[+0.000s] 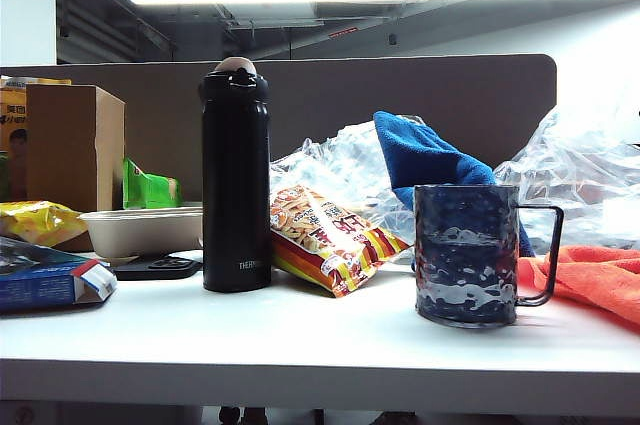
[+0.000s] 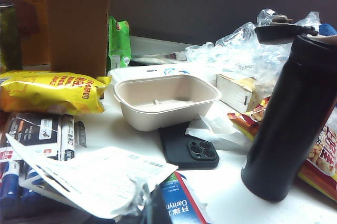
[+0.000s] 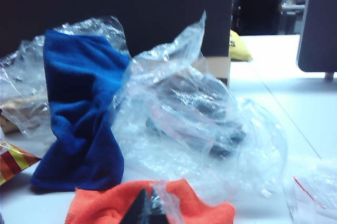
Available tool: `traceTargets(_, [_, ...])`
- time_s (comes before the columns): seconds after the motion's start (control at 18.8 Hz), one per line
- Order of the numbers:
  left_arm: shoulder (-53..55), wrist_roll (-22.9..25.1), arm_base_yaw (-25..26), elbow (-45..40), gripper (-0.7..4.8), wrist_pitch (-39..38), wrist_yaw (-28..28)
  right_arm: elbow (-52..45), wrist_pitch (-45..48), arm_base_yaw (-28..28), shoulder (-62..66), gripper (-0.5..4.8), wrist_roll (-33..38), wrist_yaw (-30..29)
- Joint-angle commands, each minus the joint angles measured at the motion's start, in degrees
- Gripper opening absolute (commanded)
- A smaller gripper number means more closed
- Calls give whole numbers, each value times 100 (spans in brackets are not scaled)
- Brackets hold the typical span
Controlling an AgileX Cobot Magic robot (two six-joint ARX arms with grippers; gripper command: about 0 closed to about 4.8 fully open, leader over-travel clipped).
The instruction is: Pick up the black thermos, pour some water into the cup, then place the black thermos back on the table.
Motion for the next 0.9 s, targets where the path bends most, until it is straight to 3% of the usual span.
traceTargets(0.05, [4, 2, 7, 7, -6, 74, -17, -28, -37, 7, 0, -1, -2, -2])
traceTargets(0.37, [4, -2, 7, 9, -5, 76, -13, -28, -66, 9, -2, 1, 146, -7])
traceTargets(0.43, [4, -2, 7, 20, -3, 79, 0, -28, -42, 11, -2, 58, 140, -15])
traceTargets(0.48, [4, -72, 7, 46, 35, 125, 85, -20, 72, 11, -2, 302, 146, -107])
traceTargets(0.53, [4, -205, 7, 90, 129, 131, 188, -17, 249, 13, 0, 479, 212, -232])
traceTargets(0.59, [7, -365, 7, 144, 378, 225, 376, 33, 446, 24, 0, 479, 411, -407])
traceTargets(0.64, [7, -382, 7, 203, 479, 243, 483, 151, 369, 26, -2, 479, 409, -555])
traceTargets(0.75, [7, -380, 7, 422, 479, 249, 699, 636, -157, 26, 0, 479, 396, -831])
traceTargets(0.9, [35, -382, 4, 863, 479, 264, 1475, 1598, -1049, 26, 190, 479, 380, -1263])
